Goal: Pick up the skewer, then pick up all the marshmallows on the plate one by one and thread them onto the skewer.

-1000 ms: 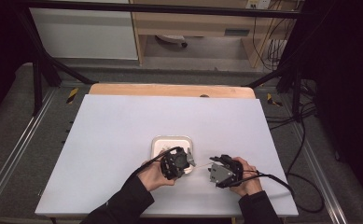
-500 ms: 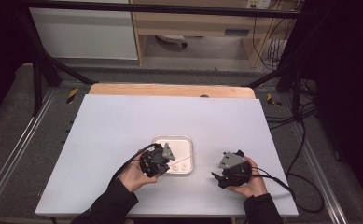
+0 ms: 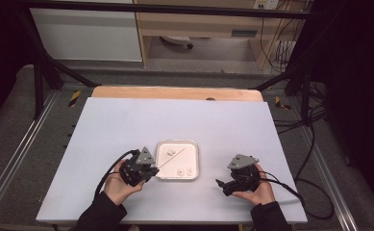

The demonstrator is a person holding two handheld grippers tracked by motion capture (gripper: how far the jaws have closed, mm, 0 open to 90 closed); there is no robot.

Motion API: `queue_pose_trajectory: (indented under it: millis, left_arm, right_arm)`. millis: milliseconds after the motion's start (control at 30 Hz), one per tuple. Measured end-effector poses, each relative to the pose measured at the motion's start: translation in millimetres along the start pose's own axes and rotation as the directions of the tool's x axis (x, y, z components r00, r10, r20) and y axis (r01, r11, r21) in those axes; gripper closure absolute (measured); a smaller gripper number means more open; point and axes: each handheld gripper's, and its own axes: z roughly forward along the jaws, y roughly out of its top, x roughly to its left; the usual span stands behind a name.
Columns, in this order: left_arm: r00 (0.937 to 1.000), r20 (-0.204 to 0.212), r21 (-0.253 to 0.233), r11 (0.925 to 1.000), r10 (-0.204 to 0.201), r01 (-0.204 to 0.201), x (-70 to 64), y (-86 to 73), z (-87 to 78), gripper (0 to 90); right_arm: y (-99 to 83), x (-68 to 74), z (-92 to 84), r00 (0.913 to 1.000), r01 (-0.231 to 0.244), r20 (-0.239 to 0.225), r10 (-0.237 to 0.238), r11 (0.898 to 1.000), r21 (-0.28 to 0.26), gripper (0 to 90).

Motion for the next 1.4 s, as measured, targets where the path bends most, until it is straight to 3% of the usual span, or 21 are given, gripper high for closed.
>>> queue_pose_trajectory:
  millis: [200,333,467,733,933,1400]
  left_arm:
    - [0.9984,-0.022,-0.061,0.9968,-0.052,0.051,3.1,-17.8,-7.4,88.5]
    - [0.9948,-0.032,-0.107,0.9899,-0.097,0.093,5.0,-31.9,-12.4,88.5]
    - [0.9928,-0.037,-0.126,0.9861,-0.114,0.109,6.6,-44.4,-16.6,88.5]
    - [0.9876,-0.032,-0.155,0.977,-0.153,0.147,11.3,-65.7,-22.6,88.5]
    - [0.9875,-0.027,-0.167,0.9747,-0.155,0.148,11.4,-67.5,-23.3,88.5]
    - [0.9879,-0.022,-0.166,0.9749,-0.153,0.148,10.1,-68.0,-20.7,88.5]
  right_arm:
    - [5.8,-0.4,-1.6,0.9982,-0.059,-0.014,0.059,0.998,-0.022,2.3]
    - [13.0,1.7,0.7,0.997,-0.073,-0.029,0.072,0.997,-0.03,2.1]
    - [22.4,4.4,4.4,0.997,-0.075,-0.021,0.074,0.996,-0.037,1.9]
    - [42.3,10.8,11.6,0.9932,-0.104,-0.059,0.101,0.993,-0.062,1.9]
    - [58.4,15.5,22.0,0.988,-0.142,-0.073,0.136,0.986,-0.084,2.3]
    - [87.4,31.1,49.3,0.9827,-0.144,-0.131,0.131,0.985,-0.099,3.1]
